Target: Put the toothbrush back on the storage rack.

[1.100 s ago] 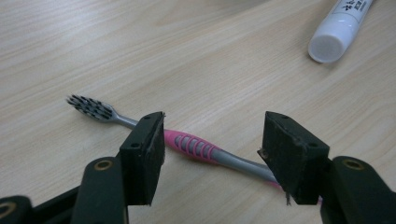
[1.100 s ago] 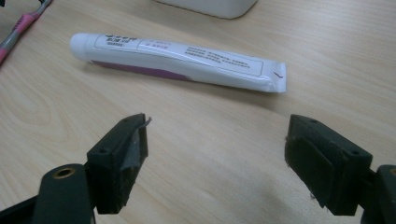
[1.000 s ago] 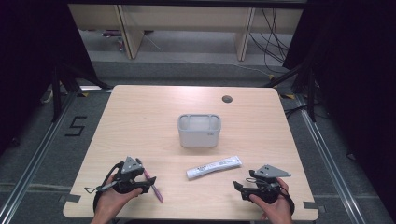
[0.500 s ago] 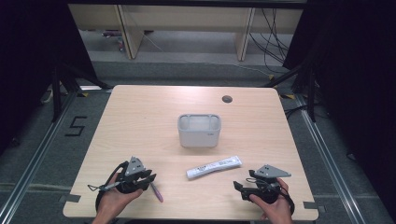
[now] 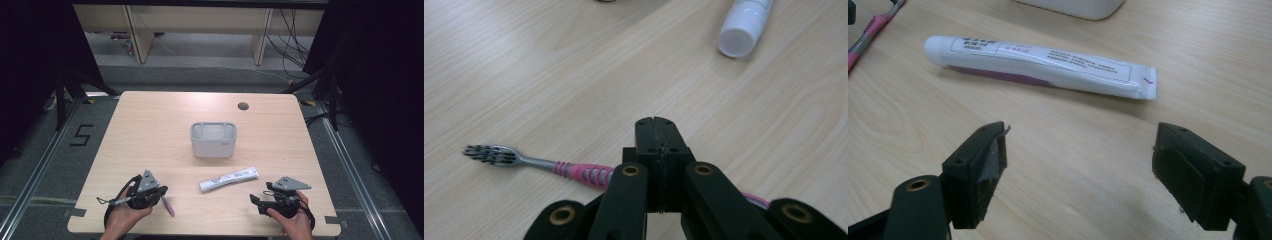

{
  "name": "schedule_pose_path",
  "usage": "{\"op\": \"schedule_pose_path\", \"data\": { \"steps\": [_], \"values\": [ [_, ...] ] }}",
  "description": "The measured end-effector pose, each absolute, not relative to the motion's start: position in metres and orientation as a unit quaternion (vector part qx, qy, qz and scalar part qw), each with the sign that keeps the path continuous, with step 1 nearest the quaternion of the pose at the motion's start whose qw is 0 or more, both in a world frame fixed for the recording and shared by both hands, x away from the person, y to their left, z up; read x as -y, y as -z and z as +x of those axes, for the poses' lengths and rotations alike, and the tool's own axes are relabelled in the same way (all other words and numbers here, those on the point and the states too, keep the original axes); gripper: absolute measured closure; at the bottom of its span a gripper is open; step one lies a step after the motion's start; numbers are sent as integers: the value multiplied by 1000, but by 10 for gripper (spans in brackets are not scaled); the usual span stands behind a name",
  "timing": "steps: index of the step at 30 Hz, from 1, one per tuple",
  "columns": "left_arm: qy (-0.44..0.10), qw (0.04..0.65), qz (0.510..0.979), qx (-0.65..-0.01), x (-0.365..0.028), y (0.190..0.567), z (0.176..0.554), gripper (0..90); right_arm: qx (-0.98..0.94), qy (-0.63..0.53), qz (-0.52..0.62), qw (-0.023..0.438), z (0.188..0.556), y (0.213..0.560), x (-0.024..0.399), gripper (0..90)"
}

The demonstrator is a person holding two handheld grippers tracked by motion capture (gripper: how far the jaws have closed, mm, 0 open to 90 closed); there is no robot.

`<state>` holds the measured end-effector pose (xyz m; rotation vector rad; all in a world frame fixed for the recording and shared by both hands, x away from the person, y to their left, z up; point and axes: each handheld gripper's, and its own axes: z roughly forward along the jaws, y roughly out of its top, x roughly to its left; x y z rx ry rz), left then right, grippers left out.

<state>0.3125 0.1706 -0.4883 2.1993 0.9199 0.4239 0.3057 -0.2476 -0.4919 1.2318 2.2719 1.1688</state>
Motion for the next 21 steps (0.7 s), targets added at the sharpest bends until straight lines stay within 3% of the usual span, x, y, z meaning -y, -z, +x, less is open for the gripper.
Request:
{"op": "schedule_pose_path", "data": {
  "steps": [21],
  "values": [
    [-142,348,866,-330,-157,497,305,896,-789,-410,433,147,306,493,247,230]
  ]
}}
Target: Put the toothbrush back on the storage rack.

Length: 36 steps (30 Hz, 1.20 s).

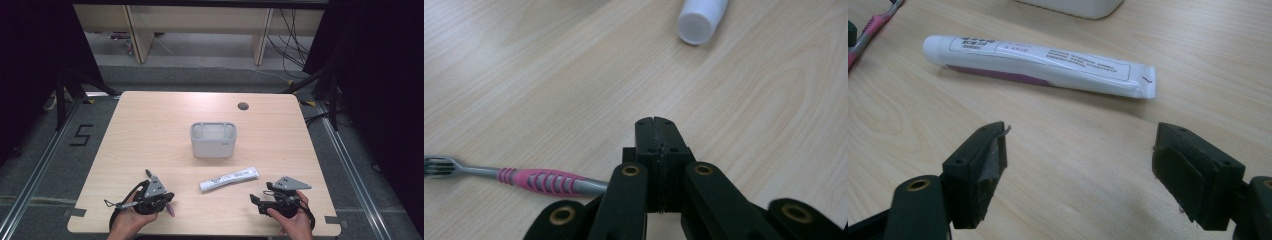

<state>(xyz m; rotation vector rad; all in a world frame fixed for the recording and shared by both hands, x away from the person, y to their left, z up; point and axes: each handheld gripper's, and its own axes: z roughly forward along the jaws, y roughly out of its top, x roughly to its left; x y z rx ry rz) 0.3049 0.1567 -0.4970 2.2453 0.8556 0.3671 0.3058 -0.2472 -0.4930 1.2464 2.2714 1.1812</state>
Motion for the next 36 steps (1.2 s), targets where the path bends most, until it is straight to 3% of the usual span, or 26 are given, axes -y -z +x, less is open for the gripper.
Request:
{"op": "schedule_pose_path", "data": {
  "steps": [36],
  "values": [
    [-125,332,881,-313,-157,503,296,896,-791,-408,431,145,307,493,249,231]
  ]
}}
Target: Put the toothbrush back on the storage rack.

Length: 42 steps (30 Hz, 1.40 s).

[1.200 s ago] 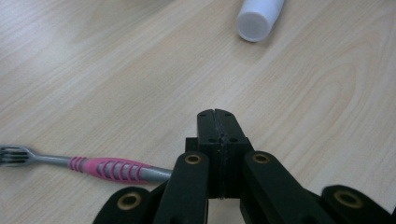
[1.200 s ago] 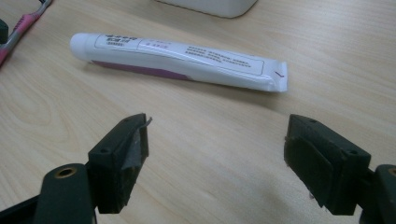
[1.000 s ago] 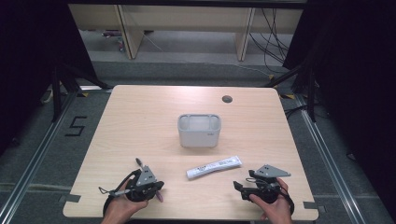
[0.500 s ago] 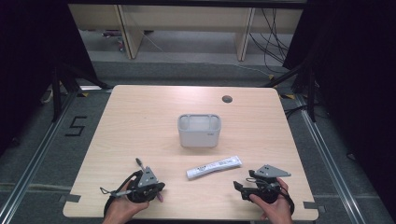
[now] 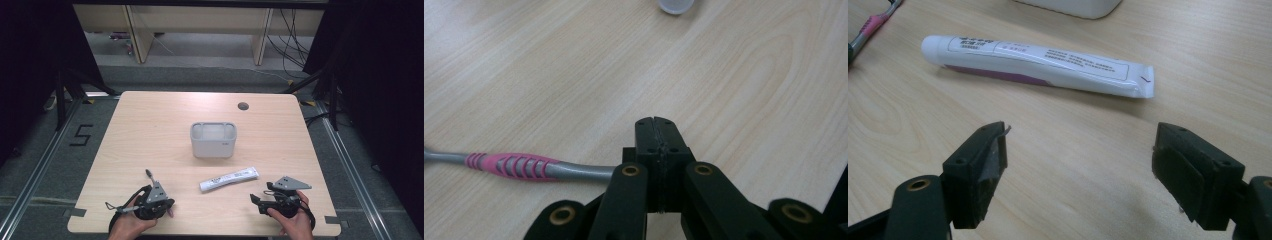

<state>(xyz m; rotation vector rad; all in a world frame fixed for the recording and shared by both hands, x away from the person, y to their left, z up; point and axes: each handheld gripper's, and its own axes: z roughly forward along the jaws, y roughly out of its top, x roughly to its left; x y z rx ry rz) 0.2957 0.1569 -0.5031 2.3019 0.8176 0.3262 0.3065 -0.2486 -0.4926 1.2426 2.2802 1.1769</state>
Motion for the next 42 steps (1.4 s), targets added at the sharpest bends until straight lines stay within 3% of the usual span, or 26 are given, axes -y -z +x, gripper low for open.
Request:
{"op": "schedule_pose_path", "data": {
  "steps": [42],
  "values": [
    [-130,246,904,-325,-225,495,289,884,-787,-406,444,136,305,492,248,233]
  ]
}}
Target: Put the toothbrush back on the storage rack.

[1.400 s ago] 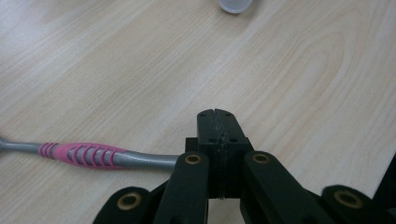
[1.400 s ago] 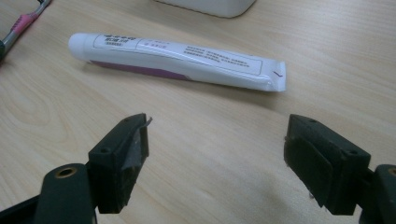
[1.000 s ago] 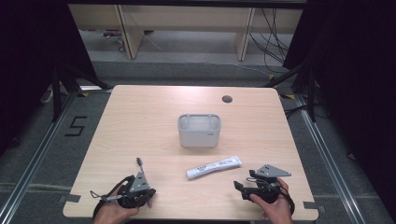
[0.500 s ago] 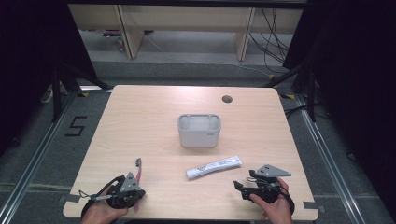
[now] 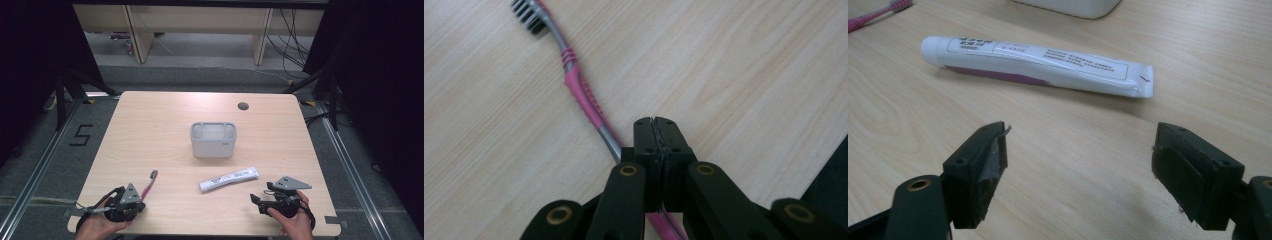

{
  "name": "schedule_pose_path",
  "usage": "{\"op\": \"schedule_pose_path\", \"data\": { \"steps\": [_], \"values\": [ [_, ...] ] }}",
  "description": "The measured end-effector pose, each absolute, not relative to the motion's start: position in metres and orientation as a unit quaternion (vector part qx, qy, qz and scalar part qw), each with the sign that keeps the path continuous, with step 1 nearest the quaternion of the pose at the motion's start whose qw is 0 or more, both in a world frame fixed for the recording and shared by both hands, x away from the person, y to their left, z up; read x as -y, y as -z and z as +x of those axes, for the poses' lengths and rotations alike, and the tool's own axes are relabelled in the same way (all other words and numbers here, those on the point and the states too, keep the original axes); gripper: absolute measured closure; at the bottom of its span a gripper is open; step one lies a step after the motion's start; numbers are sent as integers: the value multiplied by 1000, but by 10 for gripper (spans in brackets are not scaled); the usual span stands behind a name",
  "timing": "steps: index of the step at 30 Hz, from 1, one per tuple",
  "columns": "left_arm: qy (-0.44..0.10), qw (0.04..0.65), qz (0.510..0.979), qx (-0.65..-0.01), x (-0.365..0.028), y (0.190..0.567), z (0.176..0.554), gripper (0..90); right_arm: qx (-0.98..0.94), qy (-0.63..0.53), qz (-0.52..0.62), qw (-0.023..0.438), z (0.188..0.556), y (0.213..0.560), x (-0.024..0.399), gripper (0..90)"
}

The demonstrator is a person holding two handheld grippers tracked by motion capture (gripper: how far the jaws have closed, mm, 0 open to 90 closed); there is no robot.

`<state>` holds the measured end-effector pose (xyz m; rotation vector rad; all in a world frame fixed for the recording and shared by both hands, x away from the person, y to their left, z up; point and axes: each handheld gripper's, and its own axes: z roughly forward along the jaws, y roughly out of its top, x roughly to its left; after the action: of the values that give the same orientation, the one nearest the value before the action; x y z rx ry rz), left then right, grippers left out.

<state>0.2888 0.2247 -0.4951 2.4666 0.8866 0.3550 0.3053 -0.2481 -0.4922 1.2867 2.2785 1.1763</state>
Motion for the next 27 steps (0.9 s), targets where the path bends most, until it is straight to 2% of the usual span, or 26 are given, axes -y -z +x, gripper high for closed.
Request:
{"op": "schedule_pose_path", "data": {
  "steps": [3,6,13,19,21,23,27],
  "values": [
    [-121,232,909,-324,-230,492,292,884,-785,-410,444,136,306,493,248,232],
    [-146,230,904,-328,-234,494,292,886,-785,-409,444,136,306,493,248,233],
    [-169,217,901,-335,-242,494,296,886,-786,-413,440,136,306,493,248,233],
    [-164,232,896,-341,-242,488,299,857,-788,-409,437,142,306,492,248,234],
    [-164,226,900,-334,-240,479,306,791,-789,-409,432,149,306,492,249,234],
    [-166,228,900,-333,-238,477,310,774,-789,-407,435,147,306,492,248,233],
    [-139,206,904,-349,-233,473,322,668,-791,-411,430,143,306,492,248,233]
  ]
}}
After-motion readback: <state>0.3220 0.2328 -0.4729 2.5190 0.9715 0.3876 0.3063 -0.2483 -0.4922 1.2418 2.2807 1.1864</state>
